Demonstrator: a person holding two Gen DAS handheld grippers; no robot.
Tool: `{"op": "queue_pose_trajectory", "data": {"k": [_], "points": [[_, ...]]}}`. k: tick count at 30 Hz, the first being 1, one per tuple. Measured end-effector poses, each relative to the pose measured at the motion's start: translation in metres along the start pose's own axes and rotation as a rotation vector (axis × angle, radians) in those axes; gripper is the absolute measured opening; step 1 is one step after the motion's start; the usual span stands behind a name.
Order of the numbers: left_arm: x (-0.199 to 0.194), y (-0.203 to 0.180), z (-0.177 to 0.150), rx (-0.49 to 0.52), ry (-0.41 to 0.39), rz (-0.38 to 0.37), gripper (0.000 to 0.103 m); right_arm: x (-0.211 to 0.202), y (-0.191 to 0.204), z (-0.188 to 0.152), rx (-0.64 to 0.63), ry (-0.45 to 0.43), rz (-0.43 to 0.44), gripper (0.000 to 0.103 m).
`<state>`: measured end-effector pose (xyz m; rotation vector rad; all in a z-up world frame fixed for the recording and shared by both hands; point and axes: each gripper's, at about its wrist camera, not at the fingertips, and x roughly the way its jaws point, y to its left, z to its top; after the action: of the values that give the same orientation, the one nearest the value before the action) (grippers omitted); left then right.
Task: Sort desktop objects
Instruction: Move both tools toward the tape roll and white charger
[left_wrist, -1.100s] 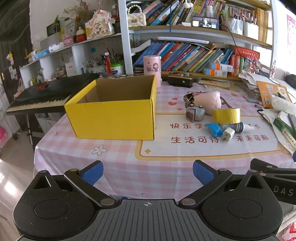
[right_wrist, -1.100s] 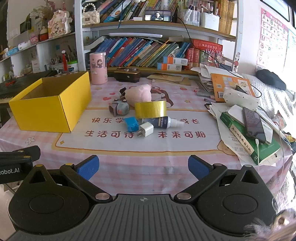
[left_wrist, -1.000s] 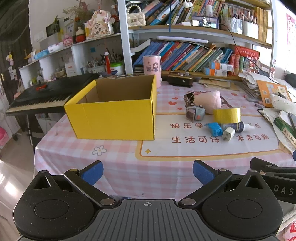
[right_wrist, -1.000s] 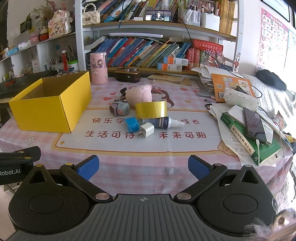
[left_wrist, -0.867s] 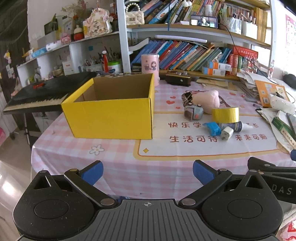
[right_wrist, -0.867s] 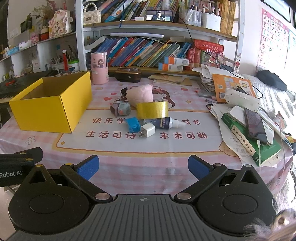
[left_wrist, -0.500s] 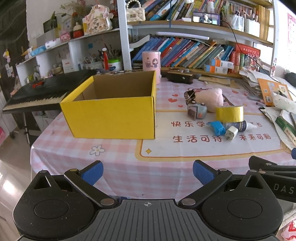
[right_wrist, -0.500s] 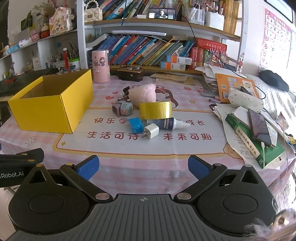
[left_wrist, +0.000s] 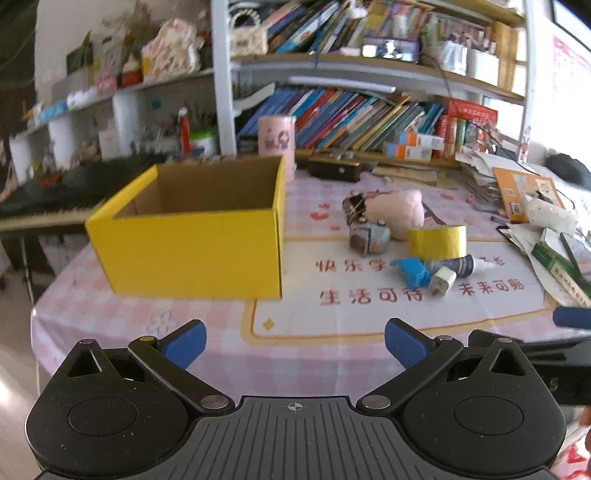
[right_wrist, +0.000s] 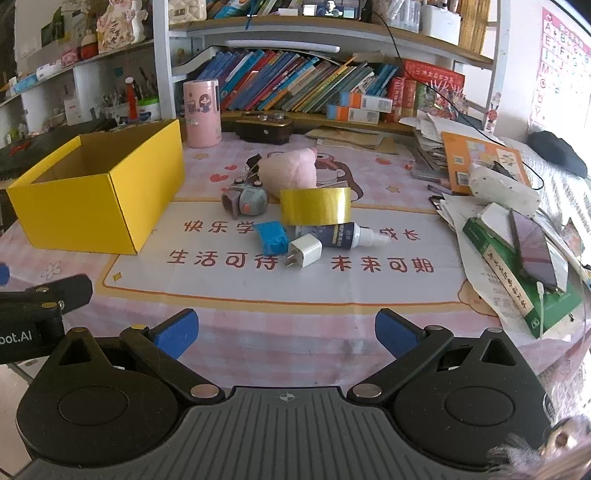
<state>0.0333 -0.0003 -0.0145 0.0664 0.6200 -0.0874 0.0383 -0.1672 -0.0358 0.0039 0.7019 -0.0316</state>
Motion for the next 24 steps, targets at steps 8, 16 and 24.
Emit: {"op": "queue_pose_trajectory", "data": {"k": [8,16,24], "points": [[0.021,-0.02,0.005,0.019,0.045,-0.006,0.103,0.017,-0.022,0.012,-0.019,-0.017,0.025,0.101],[0.046,-0.044,0.014,0.004,0.083,0.002,0.103,0.039,-0.055,0.029,-0.017,-0.012,0.052,0.101],[0.07,-0.076,0.03,-0.022,0.12,0.0,0.103,0.063,-0.092,0.048,-0.018,0.004,0.072,0.101]]}}
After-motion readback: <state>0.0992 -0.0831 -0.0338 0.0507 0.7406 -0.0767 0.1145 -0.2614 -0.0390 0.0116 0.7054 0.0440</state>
